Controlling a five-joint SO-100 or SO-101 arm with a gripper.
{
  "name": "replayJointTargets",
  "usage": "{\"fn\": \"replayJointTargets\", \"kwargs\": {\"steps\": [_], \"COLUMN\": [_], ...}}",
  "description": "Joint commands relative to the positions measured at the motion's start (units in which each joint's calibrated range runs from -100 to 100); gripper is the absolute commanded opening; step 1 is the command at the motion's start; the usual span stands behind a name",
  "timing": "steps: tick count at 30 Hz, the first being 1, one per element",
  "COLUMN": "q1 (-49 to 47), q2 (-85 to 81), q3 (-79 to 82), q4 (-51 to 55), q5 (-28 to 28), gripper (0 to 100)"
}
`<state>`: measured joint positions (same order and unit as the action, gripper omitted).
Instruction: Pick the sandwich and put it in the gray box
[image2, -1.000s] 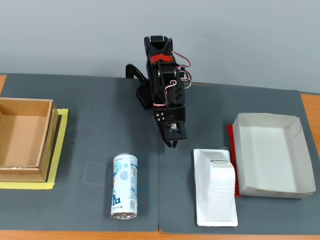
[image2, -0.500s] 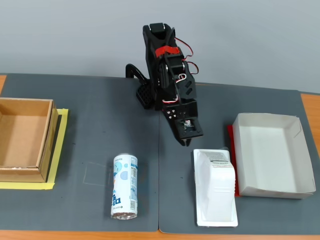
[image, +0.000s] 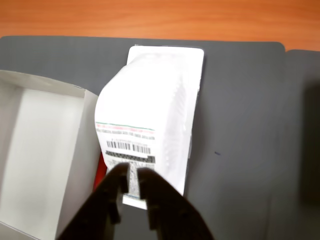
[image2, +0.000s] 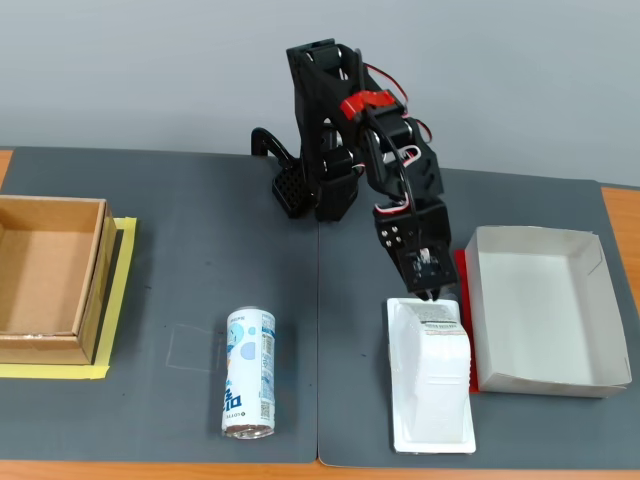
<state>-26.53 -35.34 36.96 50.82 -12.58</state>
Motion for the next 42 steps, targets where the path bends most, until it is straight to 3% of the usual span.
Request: {"fn": "replayJointTargets", "kwargs": {"steps": [1,14,27,35,42], "q1": [-1.26,-3.65,-3.65,-3.72,-3.80], "q2": [4.36,19.11,20.80,20.46,21.14], "q3": [-7.60,-20.36,-20.99,-21.26,-20.72], "q4": [-0.13,-0.13,0.04,4.38,6.38], "q5": [-1.72,-5.89,-6.00,-5.42,-3.55], "gripper": [2,2,3,27,33]}}
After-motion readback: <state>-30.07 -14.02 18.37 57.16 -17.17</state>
